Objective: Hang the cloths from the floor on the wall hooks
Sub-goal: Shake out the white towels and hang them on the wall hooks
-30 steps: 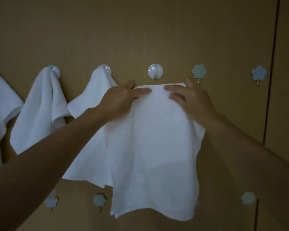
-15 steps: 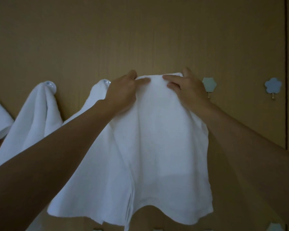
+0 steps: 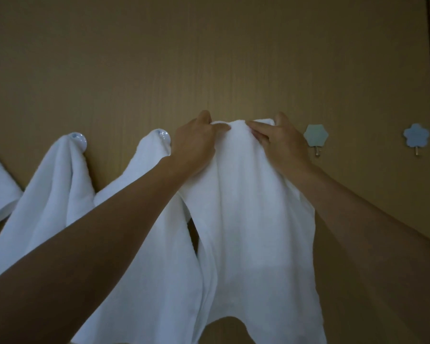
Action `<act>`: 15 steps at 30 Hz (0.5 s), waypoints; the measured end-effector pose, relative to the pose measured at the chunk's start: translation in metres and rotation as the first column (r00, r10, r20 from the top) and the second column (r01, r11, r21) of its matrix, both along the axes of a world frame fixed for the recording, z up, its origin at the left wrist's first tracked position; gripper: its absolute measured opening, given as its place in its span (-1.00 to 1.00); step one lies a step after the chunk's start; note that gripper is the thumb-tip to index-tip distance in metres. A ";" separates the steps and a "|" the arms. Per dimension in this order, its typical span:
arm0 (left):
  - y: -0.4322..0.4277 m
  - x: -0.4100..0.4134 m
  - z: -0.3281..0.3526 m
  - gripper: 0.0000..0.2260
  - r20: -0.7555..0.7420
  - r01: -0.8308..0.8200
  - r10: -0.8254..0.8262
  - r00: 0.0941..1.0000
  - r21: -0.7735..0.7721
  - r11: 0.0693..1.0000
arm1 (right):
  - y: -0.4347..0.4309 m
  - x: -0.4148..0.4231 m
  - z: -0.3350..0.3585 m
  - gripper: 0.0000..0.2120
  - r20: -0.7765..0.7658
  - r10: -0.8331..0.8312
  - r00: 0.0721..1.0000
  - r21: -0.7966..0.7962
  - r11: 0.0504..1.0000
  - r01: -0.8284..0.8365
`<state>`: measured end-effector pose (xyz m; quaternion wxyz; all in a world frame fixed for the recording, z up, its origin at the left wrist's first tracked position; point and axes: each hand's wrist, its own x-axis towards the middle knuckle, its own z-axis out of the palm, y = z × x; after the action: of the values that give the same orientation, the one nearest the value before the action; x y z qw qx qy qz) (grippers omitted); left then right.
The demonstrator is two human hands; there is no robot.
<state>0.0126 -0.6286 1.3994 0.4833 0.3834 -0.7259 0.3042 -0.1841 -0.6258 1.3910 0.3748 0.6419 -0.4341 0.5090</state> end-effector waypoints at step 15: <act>0.008 -0.024 -0.021 -0.70 -0.066 0.227 -0.219 0.974 0.152 0.962 | 0.022 0.002 -0.024 -0.68 0.130 0.217 0.968 0.204 0.949 -0.240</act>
<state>-0.0118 -0.6209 1.3786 0.4999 0.3438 -0.7743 0.1798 -0.1818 -0.6042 1.3669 0.2169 0.6970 -0.4294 0.5317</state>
